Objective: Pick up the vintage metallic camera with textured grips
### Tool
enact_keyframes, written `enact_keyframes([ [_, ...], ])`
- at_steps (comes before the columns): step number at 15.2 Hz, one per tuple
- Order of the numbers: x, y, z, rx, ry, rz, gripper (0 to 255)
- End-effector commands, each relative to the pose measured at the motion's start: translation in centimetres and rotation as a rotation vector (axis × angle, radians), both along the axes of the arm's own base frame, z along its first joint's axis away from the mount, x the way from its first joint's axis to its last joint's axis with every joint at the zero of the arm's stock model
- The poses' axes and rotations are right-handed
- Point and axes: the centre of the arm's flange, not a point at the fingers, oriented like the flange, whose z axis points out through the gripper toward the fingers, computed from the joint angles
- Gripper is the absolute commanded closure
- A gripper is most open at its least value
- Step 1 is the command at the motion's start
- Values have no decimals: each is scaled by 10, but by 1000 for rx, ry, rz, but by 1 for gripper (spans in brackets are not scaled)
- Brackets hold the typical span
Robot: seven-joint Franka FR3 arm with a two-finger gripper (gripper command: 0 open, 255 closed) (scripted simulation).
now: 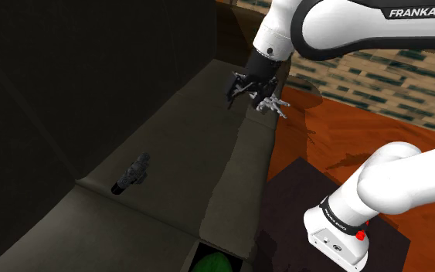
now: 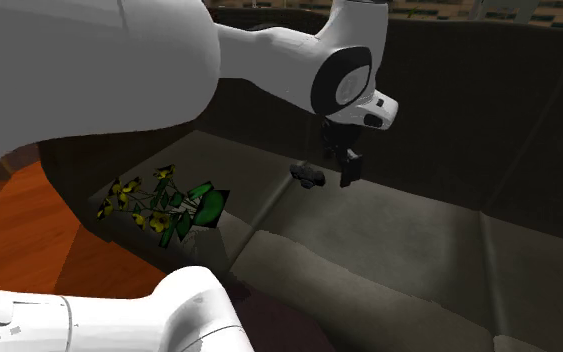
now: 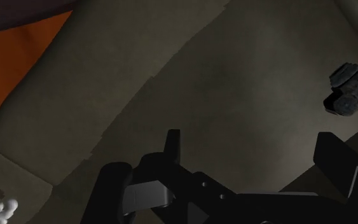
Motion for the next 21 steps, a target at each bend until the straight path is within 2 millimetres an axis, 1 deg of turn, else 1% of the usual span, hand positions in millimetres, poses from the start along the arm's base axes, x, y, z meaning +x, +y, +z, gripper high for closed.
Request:
enact_keyframes([
  [1, 10, 20, -15, 14, 8, -29, 0],
  [11, 60, 109, -95, 74, 50, -166, 0],
  [21, 117, 194, -172, 134, 92, -303, 0],
])
